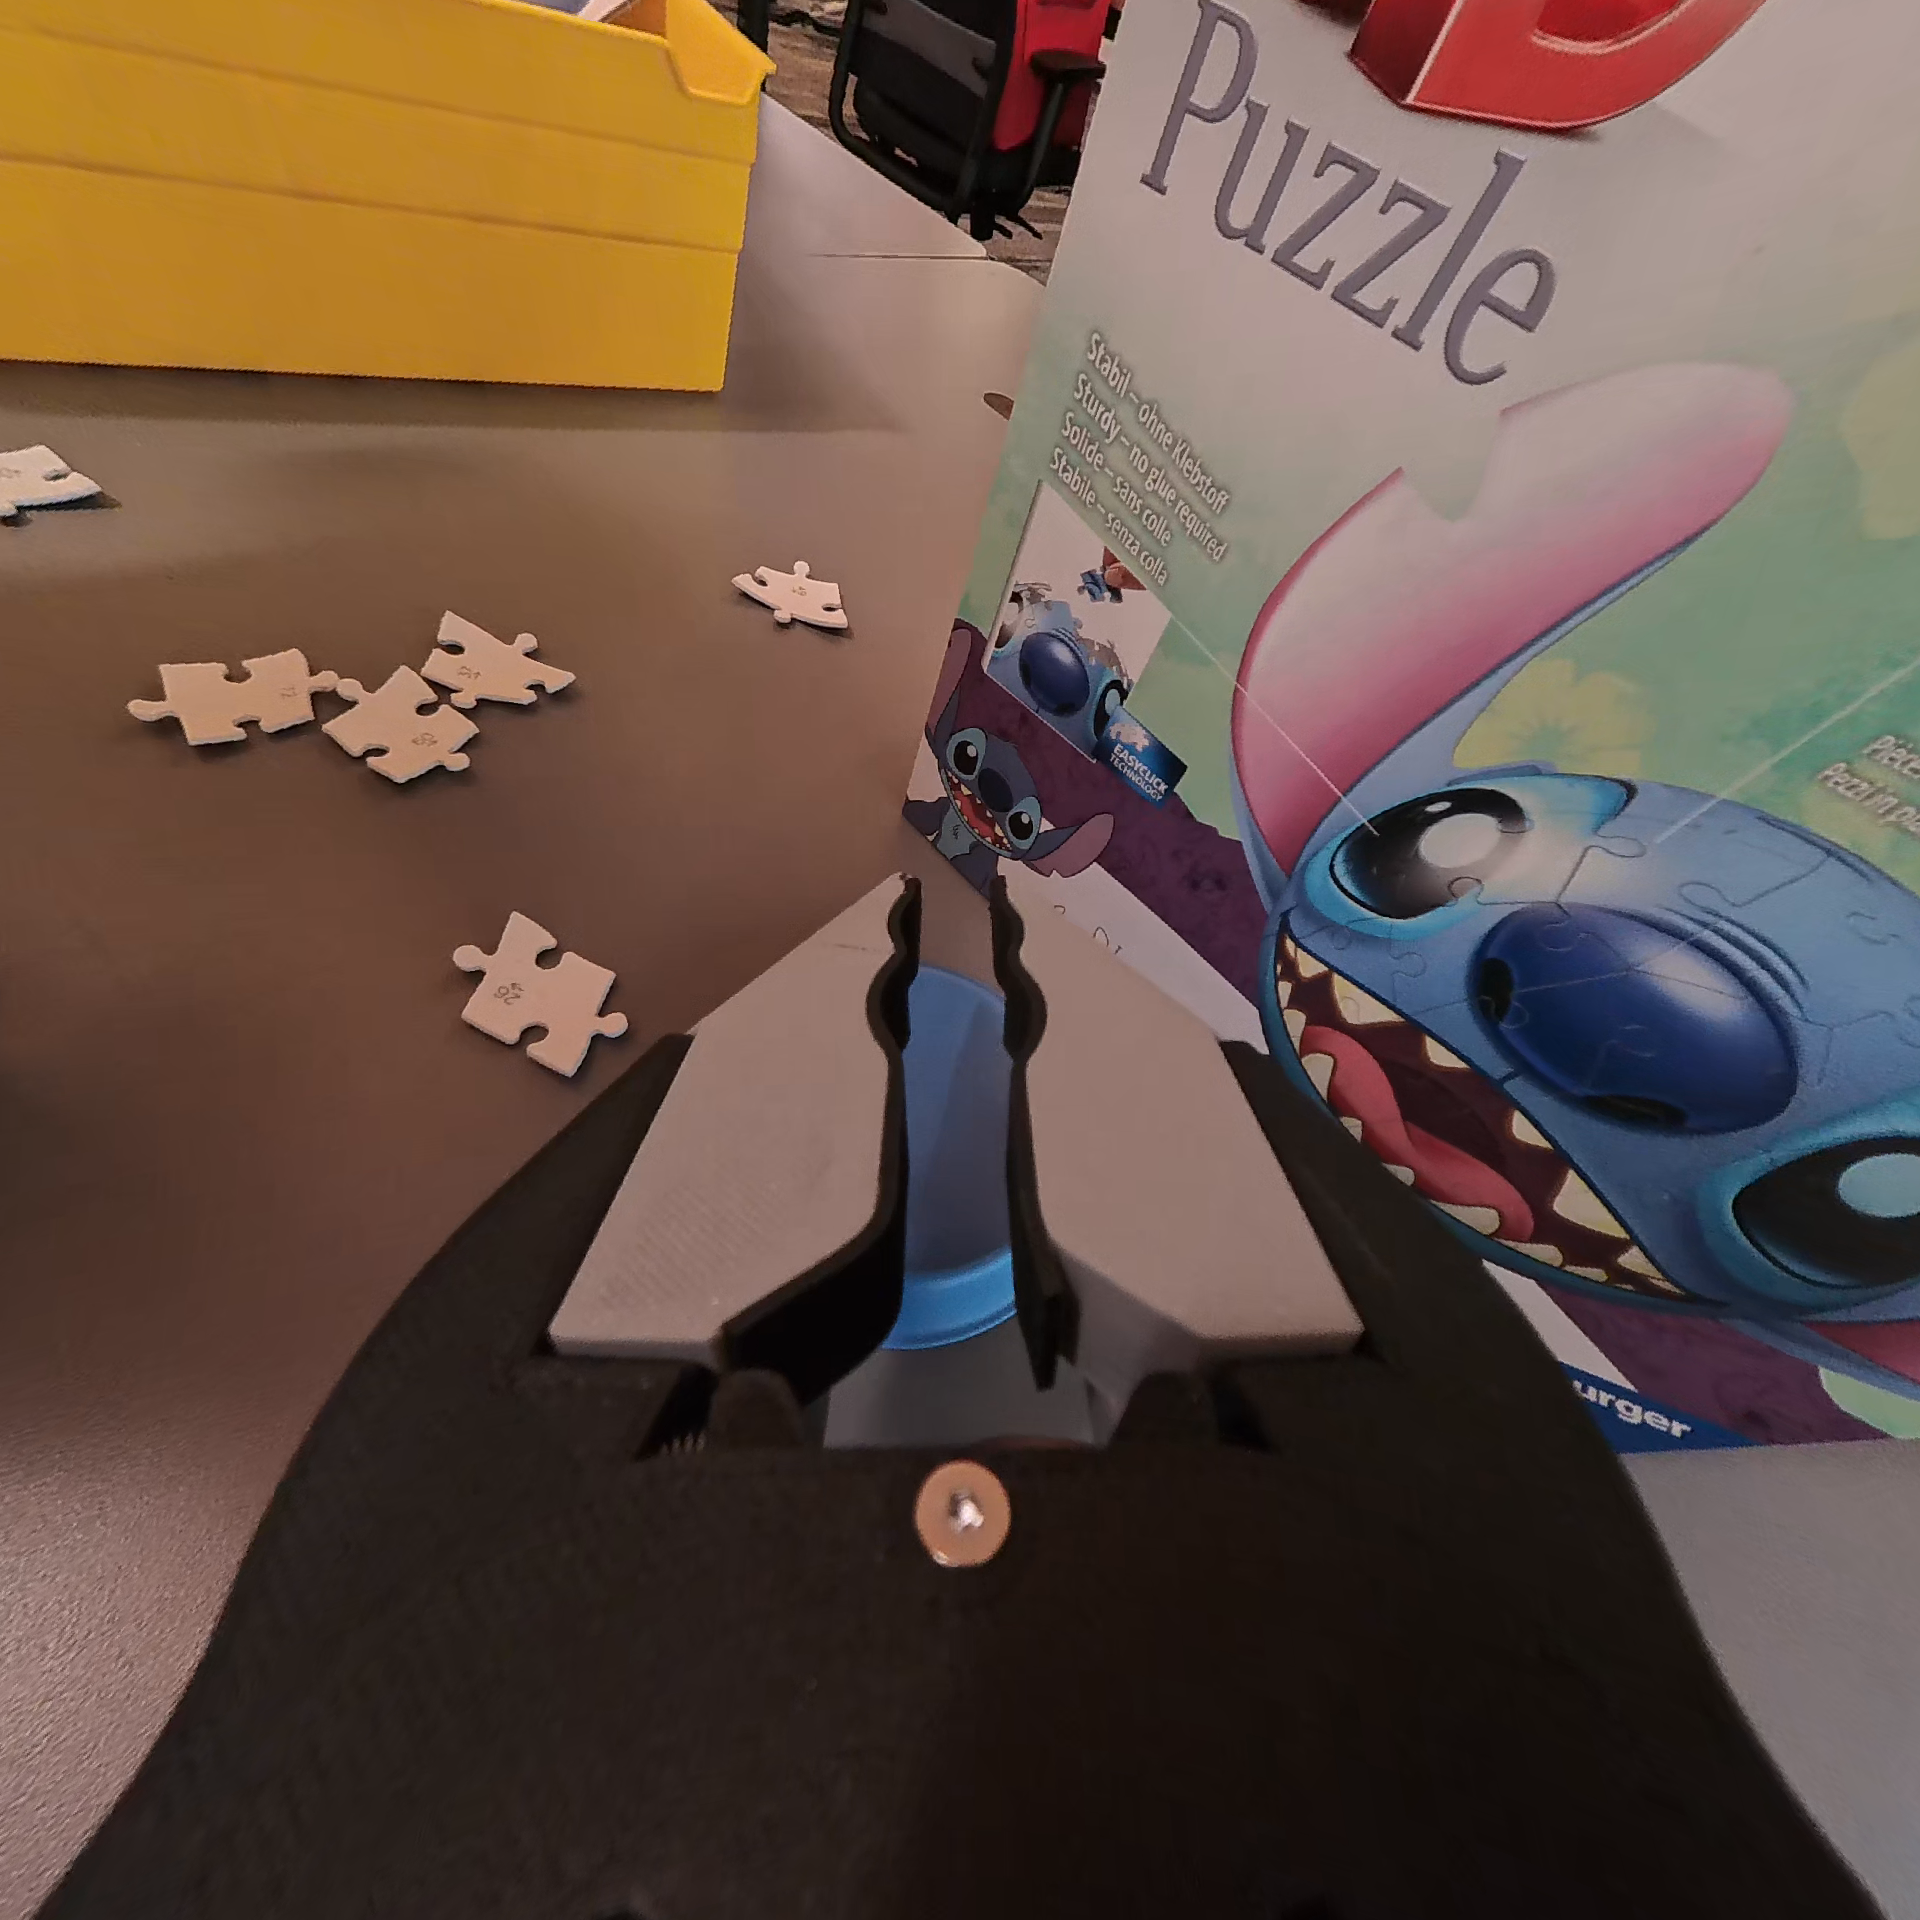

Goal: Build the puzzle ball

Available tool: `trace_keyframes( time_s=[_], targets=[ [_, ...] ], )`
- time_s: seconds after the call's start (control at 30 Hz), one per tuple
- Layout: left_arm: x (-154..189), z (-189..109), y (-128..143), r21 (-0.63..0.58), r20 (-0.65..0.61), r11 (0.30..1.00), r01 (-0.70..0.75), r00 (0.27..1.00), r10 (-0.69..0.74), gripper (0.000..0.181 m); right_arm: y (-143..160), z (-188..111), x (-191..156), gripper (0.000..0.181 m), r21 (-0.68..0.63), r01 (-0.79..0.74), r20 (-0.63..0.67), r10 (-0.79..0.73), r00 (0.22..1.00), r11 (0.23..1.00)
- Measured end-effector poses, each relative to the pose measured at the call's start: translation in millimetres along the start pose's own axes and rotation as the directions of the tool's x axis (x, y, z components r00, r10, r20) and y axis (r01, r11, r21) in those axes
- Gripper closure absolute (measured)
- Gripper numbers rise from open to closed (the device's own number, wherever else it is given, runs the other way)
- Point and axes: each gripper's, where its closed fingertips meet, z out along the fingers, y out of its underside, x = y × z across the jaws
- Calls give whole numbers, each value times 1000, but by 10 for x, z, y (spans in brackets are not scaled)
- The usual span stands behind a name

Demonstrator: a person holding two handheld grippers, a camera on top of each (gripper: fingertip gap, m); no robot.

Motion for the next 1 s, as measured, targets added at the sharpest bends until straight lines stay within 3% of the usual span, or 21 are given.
trace_keyframes(
  time_s=[0.07, 0.23, 0.43, 0.63, 0.67, 0.77, 0.9, 1.0],
  targets=[
    [36, 75, 73, -57, 1, 998, -29, 1000, 29, 181, 0, 0, 1, 171, 0, -1, 0, 1, 1000, 1000],
    [48, -98, -25, 51, -16, 999, 2, 1000, -1, 175, 3, 2, 0, 171, -2, -1, 1, 1, 1000, 1000],
    [55, 23, -9, 16, -61, 1000, 22, 998, -21, 160, 8, 6, -2, 172, -5, -1, 3, 1, 1000, 1000],
    [88, 62, -49, 20, -75, 1000, 16, 997, -14, 172, 10, 7, -5, 171, -6, -1, 5, 1, 1000, 1000],
    [88, 66, -60, 21, -77, 1000, 18, 997, -16, 181, 10, 8, -5, 171, -6, -1, 5, 1, 1000, 1000],
    [41, 46, -127, 52, -53, 999, 10, 999, -7, 181, 7, 3, -6, 172, -4, 1, 5, -1, 1000, 1000],
    [104, -204, -209, 176, -121, 984, 30, 993, -9, 181, 9, 4, -9, 171, -5, 1, 7, -1, 1000, 1000],
    [69, -248, -163, 181, -112, 983, 41, 994, -21, 181, 16, 13, -11, 171, -10, 2, 9, -2, 1000, 1000]
  ],
)
